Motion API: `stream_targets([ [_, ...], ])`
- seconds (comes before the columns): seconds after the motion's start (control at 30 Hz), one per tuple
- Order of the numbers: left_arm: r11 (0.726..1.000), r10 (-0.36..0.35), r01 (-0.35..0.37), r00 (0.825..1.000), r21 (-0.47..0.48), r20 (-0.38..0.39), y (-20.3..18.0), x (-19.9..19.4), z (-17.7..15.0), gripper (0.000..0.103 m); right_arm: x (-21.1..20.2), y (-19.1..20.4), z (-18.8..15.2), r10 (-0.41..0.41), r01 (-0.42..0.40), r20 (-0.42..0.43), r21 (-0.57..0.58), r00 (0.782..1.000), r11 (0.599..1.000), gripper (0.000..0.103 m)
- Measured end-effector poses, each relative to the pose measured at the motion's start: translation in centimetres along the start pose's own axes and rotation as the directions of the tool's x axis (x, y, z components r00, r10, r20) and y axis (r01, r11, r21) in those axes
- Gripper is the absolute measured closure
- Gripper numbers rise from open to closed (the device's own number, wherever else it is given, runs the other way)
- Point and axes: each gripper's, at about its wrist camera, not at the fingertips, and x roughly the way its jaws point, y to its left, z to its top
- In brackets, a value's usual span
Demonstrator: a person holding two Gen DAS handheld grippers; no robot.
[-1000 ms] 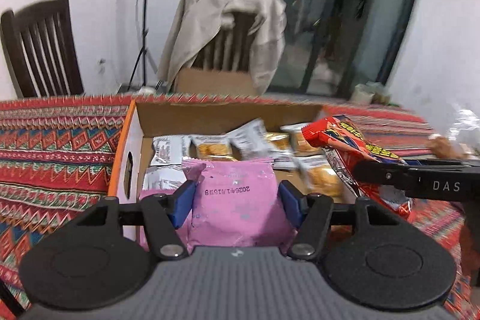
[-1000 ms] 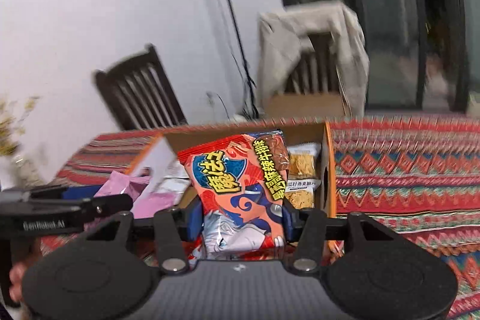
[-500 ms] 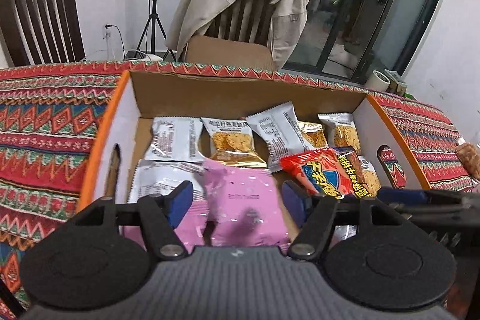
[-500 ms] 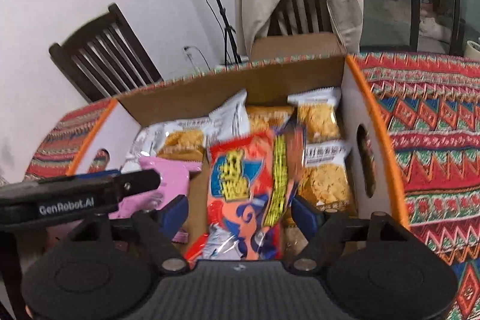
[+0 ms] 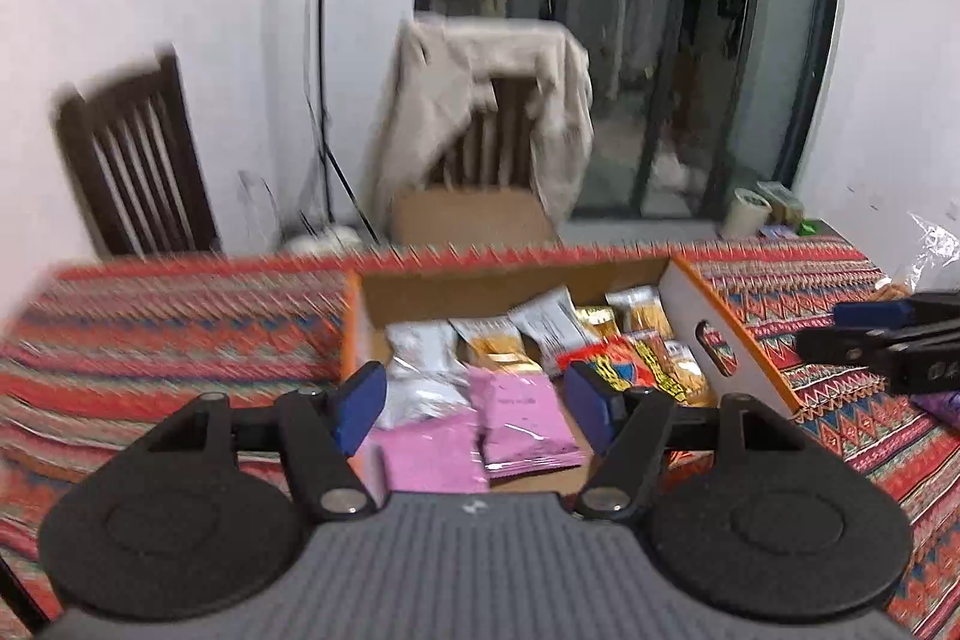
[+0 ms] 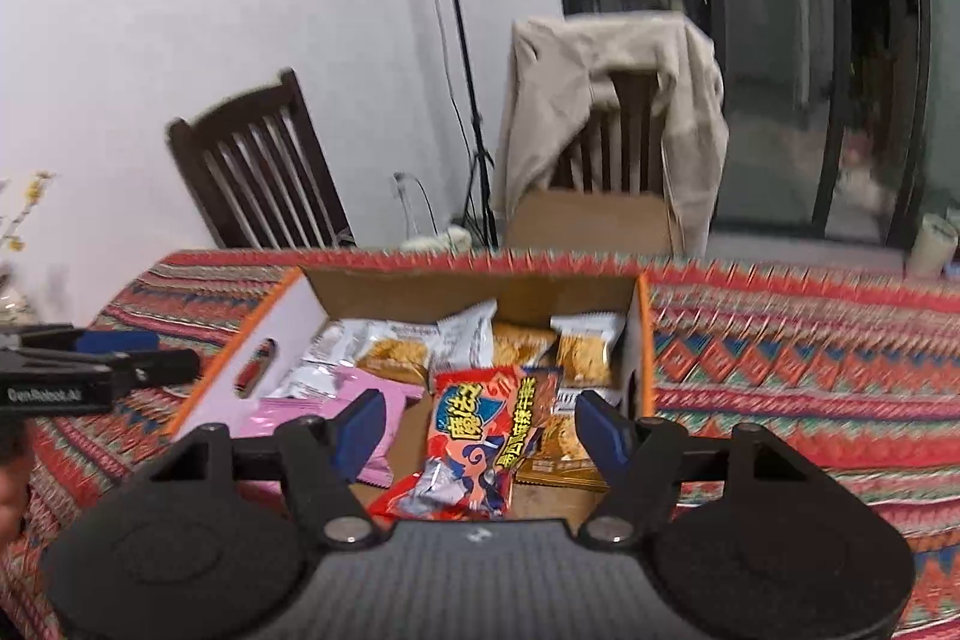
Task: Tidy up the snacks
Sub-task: 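Move both tools back toward the snack pile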
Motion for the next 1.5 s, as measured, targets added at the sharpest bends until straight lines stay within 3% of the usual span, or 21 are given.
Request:
stream_targets([
  [0.17,0.999,-0.010,0.004,0.989,0.038,0.145,-0.8,-9.2,-2.9,0.027,-8.1,1.1,-1.6,-0.013,0.021,0.085,-0.103,0.996,0.994,0.027],
  [0.43,0.997,0.061,-0.071,0.958,0.023,0.279,-2.8,-19.6,-12.7,0.020,-20.5,2.1,-8.9,0.037,-0.004,0.241,-0.138,0.970,0.990,0.010],
  [0.57,0.998,0.032,-0.042,0.965,0.036,0.259,-4.3,-22.1,-17.3,0.015,-24.1,3.4,-14.1,0.031,0.013,0.280,-0.152,0.959,0.988,0.006],
  [0.73,0.997,0.073,-0.076,0.975,0.004,0.209,-5.7,-23.7,-22.3,0.015,-25.8,5.4,-20.8,-0.031,0.084,0.286,-0.176,0.958,0.981,0.002],
  [0.9,0.996,0.087,-0.084,0.990,-0.035,0.111,-6.0,-23.7,-26.7,0.015,-25.9,6.7,-27.2,-0.067,0.111,0.243,-0.170,0.968,0.979,0.002],
  [1.1,0.992,0.109,-0.107,0.994,-0.061,0.017,-5.5,-23.2,-30.2,0.015,-24.8,7.1,-33.9,-0.118,0.144,0.170,-0.149,0.978,0.978,0.001],
  [1.3,0.992,0.102,-0.104,0.994,-0.072,-0.034,-5.4,-22.6,-31.7,0.015,-23.5,7.7,-37.3,-0.112,0.125,0.104,-0.127,0.988,0.984,0.001],
  [1.5,0.991,0.093,-0.097,0.994,-0.091,-0.051,-5.0,-21.9,-31.8,0.015,-22.7,7.9,-37.4,-0.099,0.109,0.096,-0.108,0.990,0.988,0.001],
])
